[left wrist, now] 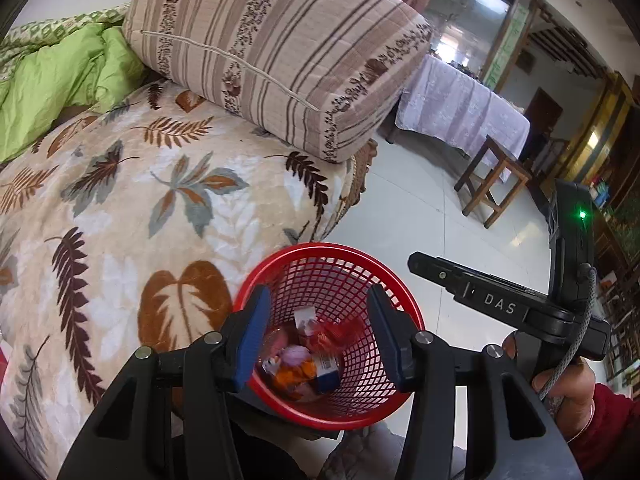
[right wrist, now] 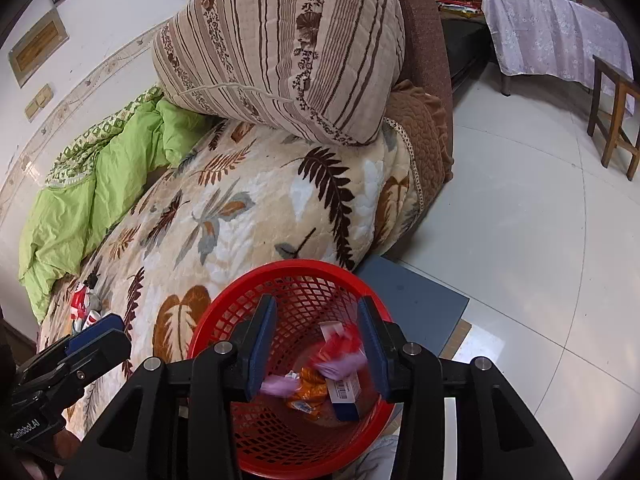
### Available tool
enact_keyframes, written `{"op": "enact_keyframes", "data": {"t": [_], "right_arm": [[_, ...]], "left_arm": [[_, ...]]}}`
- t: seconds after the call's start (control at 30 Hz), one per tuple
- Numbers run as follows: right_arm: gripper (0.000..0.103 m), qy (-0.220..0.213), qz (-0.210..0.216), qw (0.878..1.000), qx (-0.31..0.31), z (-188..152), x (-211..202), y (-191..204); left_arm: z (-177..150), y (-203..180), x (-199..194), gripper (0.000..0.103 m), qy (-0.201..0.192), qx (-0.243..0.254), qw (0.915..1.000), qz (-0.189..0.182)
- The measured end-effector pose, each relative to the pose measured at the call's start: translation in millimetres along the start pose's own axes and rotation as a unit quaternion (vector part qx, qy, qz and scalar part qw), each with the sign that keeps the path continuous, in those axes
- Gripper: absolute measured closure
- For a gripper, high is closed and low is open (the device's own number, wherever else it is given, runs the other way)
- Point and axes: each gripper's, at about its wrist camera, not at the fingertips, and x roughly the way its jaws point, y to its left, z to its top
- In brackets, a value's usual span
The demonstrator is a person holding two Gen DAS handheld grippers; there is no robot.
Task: Collect trash
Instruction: 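Carry both items over the red basket and open both tools, then move both empty tools back to the trash pile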
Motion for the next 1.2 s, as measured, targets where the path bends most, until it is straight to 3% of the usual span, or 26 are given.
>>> {"op": "enact_keyframes", "data": {"t": [0.3, 0.37, 0.53, 0.73, 0.93, 1.1, 1.2], "right_arm": [[0.059, 0.002, 0.044, 0.999, -0.022, 1.7, 5.2, 39.6], [0.059, 0.009, 0.062, 0.997, -0.037, 0.4, 10.6, 59.0], [0.059, 0.024, 0.107, 0.991, -0.082, -3.6, 25.7, 113.1], [0.057, 0.044, 0.153, 0.978, -0.134, -14.8, 48.4, 182.2], [0.056, 0.082, 0.192, 0.964, -0.166, -40.8, 86.7, 253.3], [0.056, 0.119, 0.198, 0.956, -0.178, -58.8, 119.9, 291.0], [0.055, 0.108, 0.210, 0.957, -0.170, -58.7, 122.7, 297.4]], "left_arm": [[-8.2, 42.5, -33.9, 0.047, -0.029, -0.027, 0.9984, 0.041], [-11.1, 56.2, -44.9, 0.041, -0.039, -0.036, 0.9970, 0.057], [-24.5, 99.6, -79.4, 0.039, -0.060, -0.065, 0.9916, 0.094], [-53.5, 171.6, -126.1, 0.032, -0.081, -0.120, 0.9770, 0.157], [-81.9, 257.7, -149.4, 0.031, -0.075, -0.185, 0.9488, 0.245], [-88.9, 311.8, -139.5, 0.031, -0.067, -0.231, 0.9405, 0.240], [-91.0, 336.9, -125.1, 0.032, -0.058, -0.263, 0.9390, 0.214]]}}
